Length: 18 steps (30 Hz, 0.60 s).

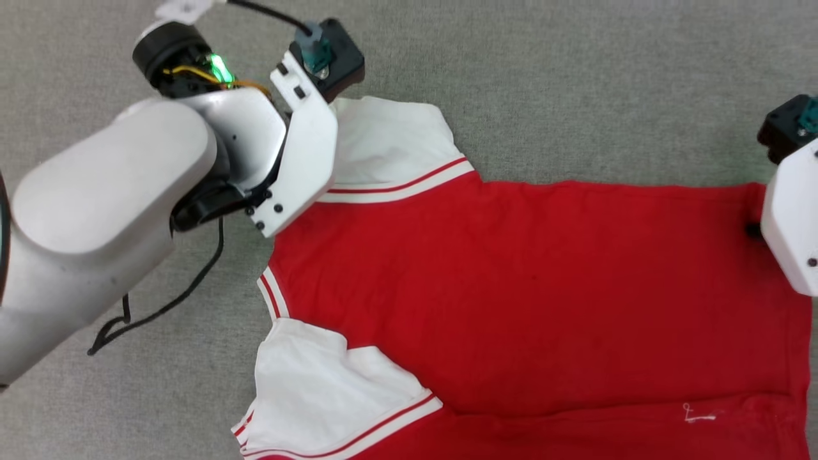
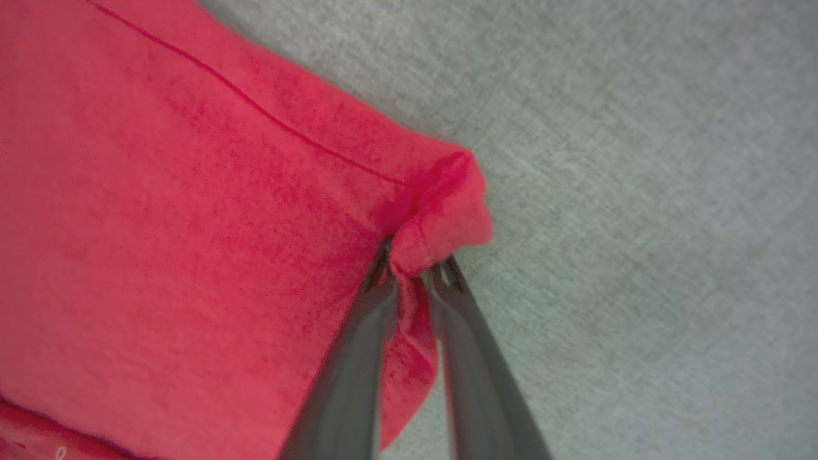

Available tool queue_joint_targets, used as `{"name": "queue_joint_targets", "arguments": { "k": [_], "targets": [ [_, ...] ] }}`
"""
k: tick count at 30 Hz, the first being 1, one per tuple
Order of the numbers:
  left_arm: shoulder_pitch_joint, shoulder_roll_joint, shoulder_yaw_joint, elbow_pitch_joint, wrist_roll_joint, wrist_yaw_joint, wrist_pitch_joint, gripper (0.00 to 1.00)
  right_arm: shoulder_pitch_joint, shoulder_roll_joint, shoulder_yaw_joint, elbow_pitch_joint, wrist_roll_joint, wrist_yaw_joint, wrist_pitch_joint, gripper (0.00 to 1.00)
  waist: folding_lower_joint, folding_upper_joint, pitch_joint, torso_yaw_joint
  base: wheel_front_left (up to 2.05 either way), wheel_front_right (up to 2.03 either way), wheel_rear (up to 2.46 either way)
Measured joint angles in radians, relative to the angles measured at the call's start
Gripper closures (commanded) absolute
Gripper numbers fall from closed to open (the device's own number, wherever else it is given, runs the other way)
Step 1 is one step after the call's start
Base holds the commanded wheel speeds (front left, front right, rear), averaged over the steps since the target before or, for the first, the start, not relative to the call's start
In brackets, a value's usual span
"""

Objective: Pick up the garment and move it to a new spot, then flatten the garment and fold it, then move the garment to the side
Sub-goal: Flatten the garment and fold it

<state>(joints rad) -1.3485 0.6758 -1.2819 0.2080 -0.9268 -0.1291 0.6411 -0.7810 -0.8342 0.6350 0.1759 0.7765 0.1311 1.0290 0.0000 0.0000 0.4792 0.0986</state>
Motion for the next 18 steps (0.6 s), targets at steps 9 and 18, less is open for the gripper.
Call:
{"name": "queue_joint_targets", "arguments": {
  "k": [9,18],
  "targets": [
    [0.106,0.021,0.000,-0.003,-0.013,0.000,-0.059,1.00,0.038,0.025,0.051,0.020,0.022,0.000,-0.232,1.00,0.0000,0.0000,-0.141,-0.017,0.00,0.00,0.00],
    [0.238,0.092,0.000,-0.104,-0.033,0.000,-0.091,1.00,0.196,-0.046,0.045,-0.026,0.069,0.000,-0.397,1.00,-0.0001,0.0000,-0.300,-0.010,0.00,0.00,0.00]
  ]
}}
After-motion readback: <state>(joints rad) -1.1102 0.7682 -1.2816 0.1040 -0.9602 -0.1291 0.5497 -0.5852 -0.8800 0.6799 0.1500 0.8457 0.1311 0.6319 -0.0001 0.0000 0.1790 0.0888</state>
